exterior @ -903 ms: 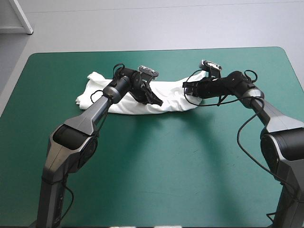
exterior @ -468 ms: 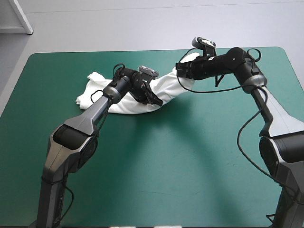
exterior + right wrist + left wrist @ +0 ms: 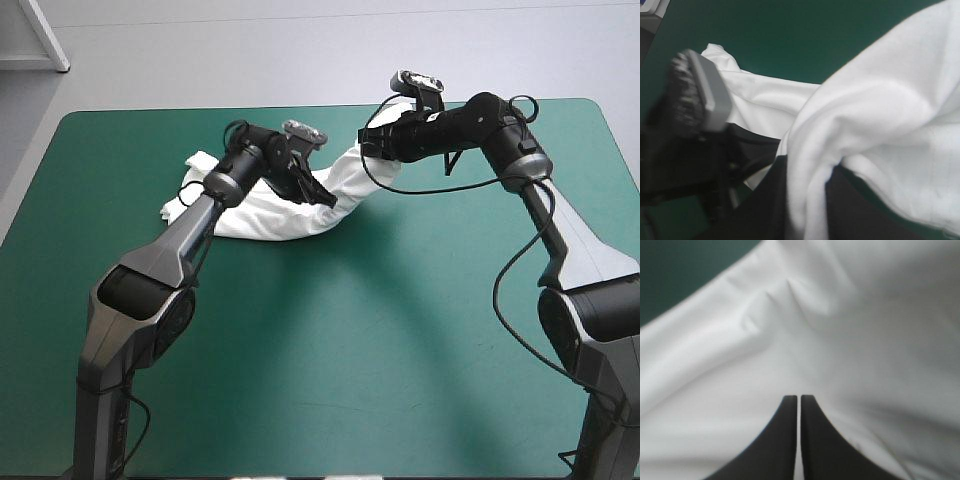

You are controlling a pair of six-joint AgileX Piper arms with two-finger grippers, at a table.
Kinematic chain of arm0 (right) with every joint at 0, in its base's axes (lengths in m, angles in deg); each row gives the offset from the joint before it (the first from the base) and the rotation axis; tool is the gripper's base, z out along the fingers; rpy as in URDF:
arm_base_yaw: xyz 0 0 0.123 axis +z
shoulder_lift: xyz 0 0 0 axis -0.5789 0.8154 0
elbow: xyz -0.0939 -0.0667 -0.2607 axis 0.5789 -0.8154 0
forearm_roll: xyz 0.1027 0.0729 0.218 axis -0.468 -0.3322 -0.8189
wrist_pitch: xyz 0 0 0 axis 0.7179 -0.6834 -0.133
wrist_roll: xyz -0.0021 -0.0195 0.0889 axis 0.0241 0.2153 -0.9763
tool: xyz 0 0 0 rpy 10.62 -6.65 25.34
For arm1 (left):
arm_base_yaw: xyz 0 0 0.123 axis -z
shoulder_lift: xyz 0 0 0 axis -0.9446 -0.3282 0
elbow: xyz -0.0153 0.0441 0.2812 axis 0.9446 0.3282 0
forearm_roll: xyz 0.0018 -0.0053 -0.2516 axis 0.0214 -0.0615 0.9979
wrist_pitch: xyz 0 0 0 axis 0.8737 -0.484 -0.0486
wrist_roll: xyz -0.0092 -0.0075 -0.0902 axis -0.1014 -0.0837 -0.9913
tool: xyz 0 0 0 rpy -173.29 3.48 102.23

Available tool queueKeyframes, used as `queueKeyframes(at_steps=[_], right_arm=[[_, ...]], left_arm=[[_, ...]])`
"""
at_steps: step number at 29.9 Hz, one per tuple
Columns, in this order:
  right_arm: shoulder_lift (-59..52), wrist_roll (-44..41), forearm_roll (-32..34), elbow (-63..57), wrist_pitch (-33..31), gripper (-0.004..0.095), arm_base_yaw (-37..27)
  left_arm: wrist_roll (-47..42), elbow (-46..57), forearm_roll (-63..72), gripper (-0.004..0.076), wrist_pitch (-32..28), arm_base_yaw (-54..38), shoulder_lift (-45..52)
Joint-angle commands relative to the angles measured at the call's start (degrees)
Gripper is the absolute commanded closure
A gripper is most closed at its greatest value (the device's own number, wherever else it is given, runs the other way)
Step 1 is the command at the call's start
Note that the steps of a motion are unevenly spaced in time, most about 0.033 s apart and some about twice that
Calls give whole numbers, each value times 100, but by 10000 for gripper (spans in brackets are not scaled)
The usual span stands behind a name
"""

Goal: Fold the cloth

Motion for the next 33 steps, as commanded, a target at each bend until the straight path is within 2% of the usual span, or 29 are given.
queueKeyframes(at_steps=[1,3,4,10,17,24,33], right_arm=[[-313,64,-254,220,258,921,63],[-313,64,-254,220,258,921,101],[-313,64,-256,220,258,921,128],[-311,86,-277,220,457,921,440],[-122,120,-277,458,1009,921,1062],[1047,130,-500,1963,1040,921,1809],[2827,130,-756,4548,1101,916,2435]], left_arm=[[139,-753,-29,705,584,-162,836],[225,-1122,-290,705,1204,-279,1023],[242,-1234,-447,705,1331,-325,1097],[201,-899,-1236,705,1316,-619,2196],[44,738,-1477,705,1316,-1241,3713],[-57,2259,-1501,705,1316,-1519,4936],[-231,3212,-1465,705,1308,-1519,6078]])
